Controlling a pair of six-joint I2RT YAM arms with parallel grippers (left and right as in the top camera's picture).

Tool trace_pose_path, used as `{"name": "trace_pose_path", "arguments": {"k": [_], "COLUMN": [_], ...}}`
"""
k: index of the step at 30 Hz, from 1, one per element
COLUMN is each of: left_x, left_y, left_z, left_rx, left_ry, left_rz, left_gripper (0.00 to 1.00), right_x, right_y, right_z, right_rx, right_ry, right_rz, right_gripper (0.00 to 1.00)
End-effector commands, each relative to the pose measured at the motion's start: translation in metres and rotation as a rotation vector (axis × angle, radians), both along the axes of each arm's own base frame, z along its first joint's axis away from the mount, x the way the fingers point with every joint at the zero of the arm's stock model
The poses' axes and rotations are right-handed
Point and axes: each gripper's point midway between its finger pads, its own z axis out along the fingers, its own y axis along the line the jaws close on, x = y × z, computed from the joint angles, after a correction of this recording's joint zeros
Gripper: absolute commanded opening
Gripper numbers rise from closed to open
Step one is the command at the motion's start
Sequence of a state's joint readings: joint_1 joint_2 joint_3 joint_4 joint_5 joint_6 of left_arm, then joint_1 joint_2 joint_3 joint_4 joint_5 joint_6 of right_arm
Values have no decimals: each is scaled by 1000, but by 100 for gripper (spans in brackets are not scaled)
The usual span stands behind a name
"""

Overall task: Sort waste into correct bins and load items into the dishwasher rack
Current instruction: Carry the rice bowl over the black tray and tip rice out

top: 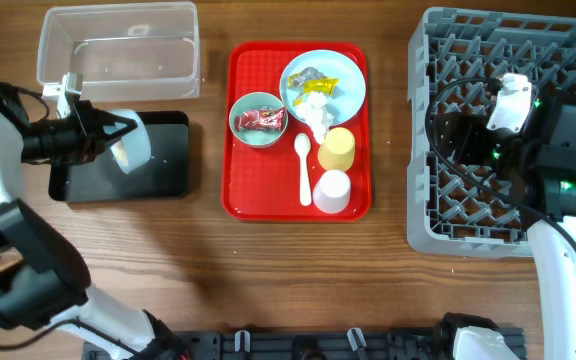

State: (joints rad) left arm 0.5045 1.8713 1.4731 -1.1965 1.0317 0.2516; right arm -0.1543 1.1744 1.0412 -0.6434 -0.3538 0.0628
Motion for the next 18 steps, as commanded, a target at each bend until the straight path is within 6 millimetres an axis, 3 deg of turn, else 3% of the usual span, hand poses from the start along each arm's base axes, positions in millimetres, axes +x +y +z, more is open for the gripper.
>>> {"name": "trace_pose_path", "arguments": {"k": [1, 3, 7, 18], "left_x": [13, 20, 25, 32], "left_y": [0, 1, -1, -5], "left_z": [-9, -18, -13, 24], "left_rx": [-68, -101, -185, -376], "left_ry": [-93, -115, -167, -276], "left_rz": [-43, -46, -40, -5], "left_gripper": [4, 4, 4, 4], "right_x": [3, 3, 2, 2], "right_y": [-5, -5, -5, -5], "right_z": [4, 4, 3, 3], "right_rx": [-21, -21, -21, -21], "right_ry": [-11, -11, -7, -7], "right_rz": [-10, -10, -9, -9], "right_gripper": [80, 80, 80, 80]}}
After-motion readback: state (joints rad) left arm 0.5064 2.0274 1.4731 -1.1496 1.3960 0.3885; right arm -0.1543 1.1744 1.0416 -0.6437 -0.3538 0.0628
